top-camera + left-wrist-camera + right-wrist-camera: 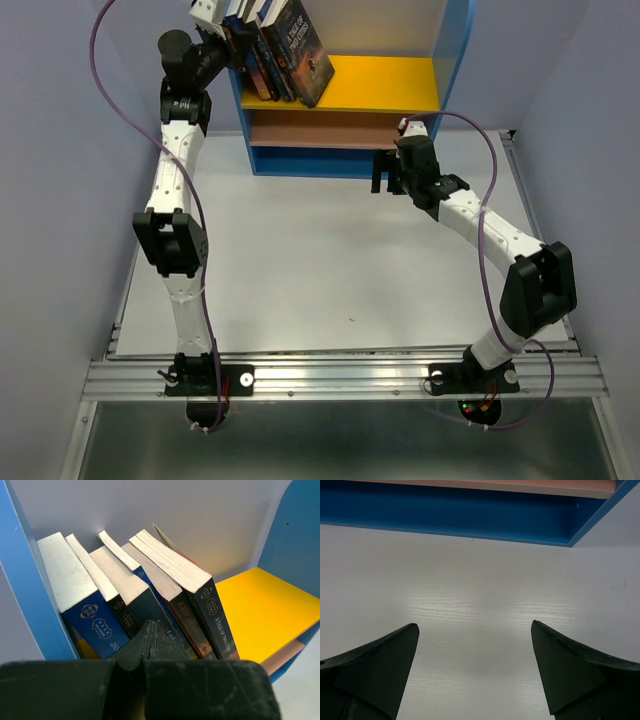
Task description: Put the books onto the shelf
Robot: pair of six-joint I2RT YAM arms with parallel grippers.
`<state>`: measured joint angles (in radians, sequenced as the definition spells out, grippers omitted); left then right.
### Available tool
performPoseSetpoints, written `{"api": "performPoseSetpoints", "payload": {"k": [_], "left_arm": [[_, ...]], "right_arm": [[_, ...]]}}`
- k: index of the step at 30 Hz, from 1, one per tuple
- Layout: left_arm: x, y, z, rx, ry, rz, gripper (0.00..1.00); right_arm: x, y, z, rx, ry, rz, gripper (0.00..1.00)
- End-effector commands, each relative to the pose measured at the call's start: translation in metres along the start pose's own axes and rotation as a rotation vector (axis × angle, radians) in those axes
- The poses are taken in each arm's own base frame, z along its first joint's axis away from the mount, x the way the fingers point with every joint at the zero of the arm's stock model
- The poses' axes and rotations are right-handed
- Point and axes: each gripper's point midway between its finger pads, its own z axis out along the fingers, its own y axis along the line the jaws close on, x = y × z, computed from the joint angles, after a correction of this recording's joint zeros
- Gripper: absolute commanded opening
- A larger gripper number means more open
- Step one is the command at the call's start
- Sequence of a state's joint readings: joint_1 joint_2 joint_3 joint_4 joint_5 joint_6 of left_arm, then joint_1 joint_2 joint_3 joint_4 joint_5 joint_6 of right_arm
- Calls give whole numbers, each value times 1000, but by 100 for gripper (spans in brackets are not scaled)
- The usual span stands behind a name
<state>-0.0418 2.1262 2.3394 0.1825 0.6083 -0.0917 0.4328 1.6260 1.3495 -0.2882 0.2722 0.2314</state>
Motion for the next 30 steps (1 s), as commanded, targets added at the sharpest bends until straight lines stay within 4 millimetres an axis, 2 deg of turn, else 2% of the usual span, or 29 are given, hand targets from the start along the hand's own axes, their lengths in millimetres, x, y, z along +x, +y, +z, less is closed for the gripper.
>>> {"api": "performPoseSetpoints", "payload": {"k": [1,9,15,17,18,20,22,23,24,25,26,27,28,29,30], "left_arm": [[-21,11,3,-15,-83,42,0],[-25,2,-5,9,-94,44,0],[-39,-16,-21,30,-92,59,0],[-44,-27,-27,42,-94,63,0],[-56,-35,-32,51,-108,79,0],[-54,-46,-35,63,-97,66,0],[-62,-60,-46,60,-98,45,32],[-62,-68,-49,62,-93,29,74],[-62,-75,-54,61,-88,18,93],[-63,-82,-68,20,-85,4,99],[-63,-87,-73,-6,-87,0,99],[-61,-101,-77,-14,-85,-8,99],[-82,-113,-93,-48,-125,-2,99],[-57,-97,-101,-186,-82,-45,99],[-52,-97,-110,-242,-74,-84,99]], "right_arm": [[-20,0,-5,-3,-42,5,100],[-21,-1,-9,-1,-47,6,100],[-22,2,-10,-18,-47,3,100],[-21,3,-10,-28,-44,1,100],[-22,4,-10,-32,-46,2,100],[-23,5,-12,-39,-48,2,100],[-26,4,-16,-38,-57,5,100],[-28,3,-19,-35,-65,8,100],[-29,1,-21,-30,-70,11,100],[-25,-1,-22,-22,-66,14,100],[-25,-4,-24,-10,-70,18,100],[-27,-9,-30,15,-86,34,100],[-26,-13,-32,32,-89,39,100],[-25,-16,-35,43,-93,49,100],[-16,-26,-36,90,-87,53,100]]}}
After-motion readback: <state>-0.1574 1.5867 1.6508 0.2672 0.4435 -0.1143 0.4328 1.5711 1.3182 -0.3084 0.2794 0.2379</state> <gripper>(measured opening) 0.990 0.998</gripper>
